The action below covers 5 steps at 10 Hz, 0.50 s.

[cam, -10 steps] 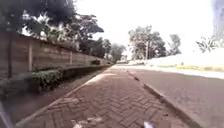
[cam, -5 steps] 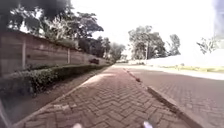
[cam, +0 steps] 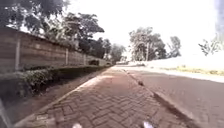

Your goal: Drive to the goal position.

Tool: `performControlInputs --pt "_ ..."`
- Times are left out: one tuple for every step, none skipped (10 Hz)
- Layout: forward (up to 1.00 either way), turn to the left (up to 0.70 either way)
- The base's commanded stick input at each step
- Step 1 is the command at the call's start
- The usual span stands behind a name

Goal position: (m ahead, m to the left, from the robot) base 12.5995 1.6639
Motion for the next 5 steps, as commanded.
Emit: performControlInputs --pt "0.7 0.0" --pt "0.7 -0.06" --pt "0.7 -0.2" --pt "0.7 -0.32" --pt "0.7 -0.35"
